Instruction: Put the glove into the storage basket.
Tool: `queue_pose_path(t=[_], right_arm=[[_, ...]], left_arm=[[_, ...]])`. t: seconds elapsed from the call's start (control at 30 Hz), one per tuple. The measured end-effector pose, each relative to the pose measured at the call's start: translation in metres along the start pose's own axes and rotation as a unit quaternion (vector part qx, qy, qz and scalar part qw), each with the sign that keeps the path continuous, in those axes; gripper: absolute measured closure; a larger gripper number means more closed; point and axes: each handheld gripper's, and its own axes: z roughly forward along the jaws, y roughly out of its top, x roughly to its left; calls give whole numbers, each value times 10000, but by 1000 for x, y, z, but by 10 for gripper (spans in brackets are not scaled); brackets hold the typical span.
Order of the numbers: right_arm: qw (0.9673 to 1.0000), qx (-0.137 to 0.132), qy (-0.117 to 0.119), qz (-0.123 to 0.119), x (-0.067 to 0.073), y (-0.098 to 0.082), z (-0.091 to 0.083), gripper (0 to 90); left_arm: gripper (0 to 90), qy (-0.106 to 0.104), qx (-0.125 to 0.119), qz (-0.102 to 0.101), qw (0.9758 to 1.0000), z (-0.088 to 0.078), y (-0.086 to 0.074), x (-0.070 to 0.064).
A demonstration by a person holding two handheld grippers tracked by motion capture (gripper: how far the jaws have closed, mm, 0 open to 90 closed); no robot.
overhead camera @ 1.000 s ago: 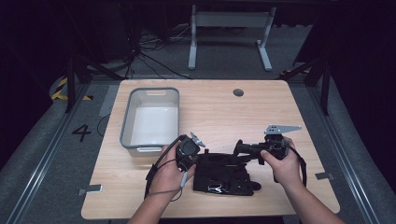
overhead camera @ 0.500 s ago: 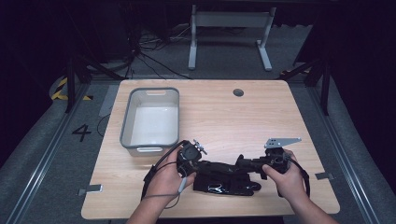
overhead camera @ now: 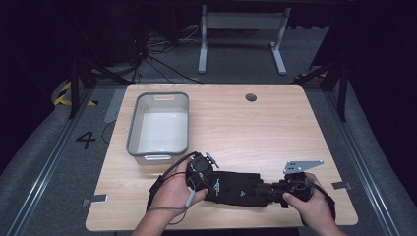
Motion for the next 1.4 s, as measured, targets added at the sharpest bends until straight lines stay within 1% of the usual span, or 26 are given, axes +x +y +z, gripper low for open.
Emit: queue_pose_path(t=[0.1,0.23,0.3,0.4,0.47,0.57,0.63,0.67,0.73,0.77,0.9,0.93,1.0,1.07,1.13,1.2,1.27,1.3,1.4], right_arm=[[9999,-93,-123,-5,-2,1,-6,726],[9993,-202,-303,80,-12,2,-11,716],[9990,-204,-395,-9,-17,2,-13,696],[9984,-194,-529,2,-28,1,-17,693],[9973,-200,-707,33,-35,0,-22,690],[9959,-253,-864,-8,-45,0,-29,664],[9942,-213,-1047,-86,-51,0,-35,628],[9937,-137,-1106,-78,-54,0,-37,603],[9933,34,-1151,-59,-60,-1,-40,596],[9931,44,-1170,-30,-62,-2,-42,589],[9921,128,-1248,-43,-70,-5,-49,570],[9912,153,-1316,-55,-72,-5,-51,570],[9899,172,-1405,-57,-75,-6,-53,559],[9897,227,-1410,-46,-78,-7,-54,554],[9892,235,-1447,-17,-80,-8,-55,545],[9893,236,-1443,0,-83,-9,-56,543],[9890,238,-1463,11,-85,-9,-56,539],[9891,242,-1454,24,-86,-10,-57,538],[9891,231,-1457,34,-88,-11,-57,531]], left_arm=[[581,77,-113,-5,9999,-1,2,-1],[576,140,-314,3,9994,-2,5,-2],[570,161,-398,7,9991,-2,6,-1],[558,202,-586,39,9981,-3,8,-1],[558,210,-730,54,9971,-3,9,-1],[561,200,-909,105,9956,-3,10,0],[560,207,-1030,169,9943,-3,11,0],[556,199,-1083,169,9938,-3,11,0],[543,218,-1204,236,9922,-1,12,1],[535,220,-1220,282,9919,0,12,2],[527,207,-1197,193,9924,2,13,5],[528,216,-1182,179,9926,3,14,5],[528,222,-1205,199,9923,4,15,5],[528,211,-1195,211,9924,4,16,4],[527,210,-1234,246,9918,6,16,3],[529,192,-1263,335,9912,8,17,1],[527,160,-1255,349,9914,9,18,0],[524,123,-1248,392,9913,10,19,0],[518,108,-1194,488,9916,13,21,-2]])
